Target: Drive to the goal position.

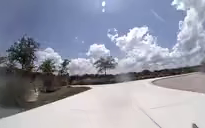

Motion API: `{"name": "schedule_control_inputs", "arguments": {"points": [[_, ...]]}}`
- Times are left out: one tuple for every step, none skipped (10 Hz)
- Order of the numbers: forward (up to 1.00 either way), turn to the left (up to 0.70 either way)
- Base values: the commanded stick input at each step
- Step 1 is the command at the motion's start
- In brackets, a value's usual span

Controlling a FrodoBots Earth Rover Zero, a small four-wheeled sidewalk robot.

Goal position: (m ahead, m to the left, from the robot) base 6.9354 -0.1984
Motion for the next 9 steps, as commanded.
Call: {"name": "schedule_control_inputs", "arguments": {"points": [[0.85,-0.35],[0.85,-0.18],[0.85,-0.01],[0.85,-0.01],[0.85,-0.01],[0.85,-0.01],[0.85,-0.01],[0.85,-0.01],[0.85,-0.01]]}}
